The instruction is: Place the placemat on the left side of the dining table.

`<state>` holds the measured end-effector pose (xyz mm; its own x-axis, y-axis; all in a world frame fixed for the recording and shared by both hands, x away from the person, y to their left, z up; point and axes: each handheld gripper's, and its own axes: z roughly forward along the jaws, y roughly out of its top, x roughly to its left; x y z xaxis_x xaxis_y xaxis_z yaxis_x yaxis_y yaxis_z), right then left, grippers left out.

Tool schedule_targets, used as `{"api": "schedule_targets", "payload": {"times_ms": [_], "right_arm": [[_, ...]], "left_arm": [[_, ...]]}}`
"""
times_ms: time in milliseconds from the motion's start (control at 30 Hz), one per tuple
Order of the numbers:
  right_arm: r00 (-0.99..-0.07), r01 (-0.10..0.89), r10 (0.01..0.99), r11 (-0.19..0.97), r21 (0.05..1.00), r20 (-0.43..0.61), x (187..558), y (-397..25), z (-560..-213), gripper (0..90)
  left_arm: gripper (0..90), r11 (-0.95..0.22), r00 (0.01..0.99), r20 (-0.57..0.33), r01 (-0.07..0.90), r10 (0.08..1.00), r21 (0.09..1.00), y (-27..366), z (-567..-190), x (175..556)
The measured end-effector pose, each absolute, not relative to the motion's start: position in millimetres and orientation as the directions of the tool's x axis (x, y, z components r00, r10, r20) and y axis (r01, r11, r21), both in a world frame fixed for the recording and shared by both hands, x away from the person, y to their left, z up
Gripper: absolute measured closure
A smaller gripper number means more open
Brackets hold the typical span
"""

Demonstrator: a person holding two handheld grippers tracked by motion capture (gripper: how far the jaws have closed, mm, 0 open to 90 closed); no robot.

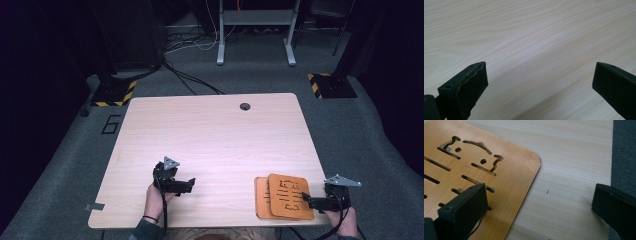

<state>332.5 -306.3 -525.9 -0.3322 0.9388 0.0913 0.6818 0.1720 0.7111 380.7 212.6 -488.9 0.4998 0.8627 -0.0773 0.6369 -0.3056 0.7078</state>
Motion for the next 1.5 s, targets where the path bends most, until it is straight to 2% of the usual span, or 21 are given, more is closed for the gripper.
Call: {"api": "schedule_targets", "payload": {"times_ms": [400,1133,1500], "right_arm": [[-0.330,0.682,0.940,0.170,0.711,0.092,332,-306,-526,0.0],[-0.319,0.682,0.944,0.162,0.713,0.090,332,-307,-526,0.0],[-0.318,0.682,0.944,0.162,0.713,0.090,332,-307,-526,0.0]], "left_arm": [[0.0,-0.399,0.626,-0.080,0.585,0.776,0.706,163,-483,385],[0.0,-0.538,0.793,-0.116,0.505,0.598,0.675,68,-481,392],[0.0,-0.566,0.832,-0.138,0.476,0.537,0.673,25,-483,390]]}}
